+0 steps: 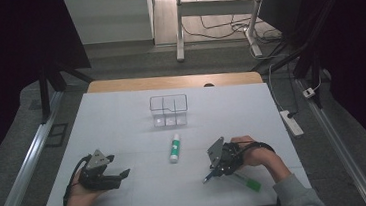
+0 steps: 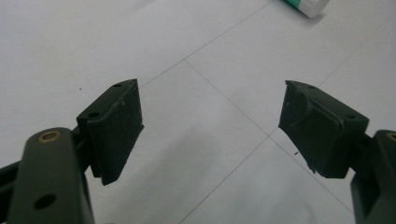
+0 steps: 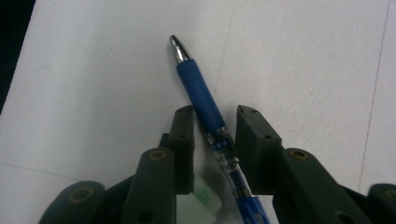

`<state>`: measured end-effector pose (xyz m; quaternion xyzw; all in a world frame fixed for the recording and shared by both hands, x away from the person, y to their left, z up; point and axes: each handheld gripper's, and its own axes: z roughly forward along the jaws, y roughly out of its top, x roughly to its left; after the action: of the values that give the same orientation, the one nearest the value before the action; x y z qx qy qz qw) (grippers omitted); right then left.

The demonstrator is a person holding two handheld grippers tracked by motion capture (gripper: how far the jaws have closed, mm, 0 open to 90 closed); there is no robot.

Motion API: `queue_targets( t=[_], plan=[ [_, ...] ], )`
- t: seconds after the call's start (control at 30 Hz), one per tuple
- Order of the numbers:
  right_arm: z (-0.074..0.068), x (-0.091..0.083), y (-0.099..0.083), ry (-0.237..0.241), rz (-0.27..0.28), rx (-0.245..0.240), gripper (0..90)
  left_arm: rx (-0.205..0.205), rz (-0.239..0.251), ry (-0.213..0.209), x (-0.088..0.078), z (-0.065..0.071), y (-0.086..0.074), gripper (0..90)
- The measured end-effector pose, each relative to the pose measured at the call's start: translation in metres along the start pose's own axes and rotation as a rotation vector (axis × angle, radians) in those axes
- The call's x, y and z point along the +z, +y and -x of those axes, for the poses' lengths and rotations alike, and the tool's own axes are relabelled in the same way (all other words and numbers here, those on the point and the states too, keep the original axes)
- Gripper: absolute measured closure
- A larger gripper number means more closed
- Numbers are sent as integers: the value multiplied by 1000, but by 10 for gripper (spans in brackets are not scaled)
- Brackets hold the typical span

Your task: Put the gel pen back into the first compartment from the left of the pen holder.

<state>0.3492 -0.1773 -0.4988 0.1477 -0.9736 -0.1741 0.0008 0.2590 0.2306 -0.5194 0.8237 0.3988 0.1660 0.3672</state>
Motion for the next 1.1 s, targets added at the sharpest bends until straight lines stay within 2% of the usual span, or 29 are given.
queue_targets(
  t=[0.63, 0.8, 1.1],
  plan=[
    [5, 1, -4, 25, 41, 10, 775, 8, -10, 8, 1, 2, 0, 207],
    [6, 0, -4, 28, 30, -1, 782, 9, -10, 10, 1, 3, 0, 207],
    [9, -2, -8, -21, 36, 20, 791, 9, -9, 10, 1, 2, -1, 207]
  ],
)
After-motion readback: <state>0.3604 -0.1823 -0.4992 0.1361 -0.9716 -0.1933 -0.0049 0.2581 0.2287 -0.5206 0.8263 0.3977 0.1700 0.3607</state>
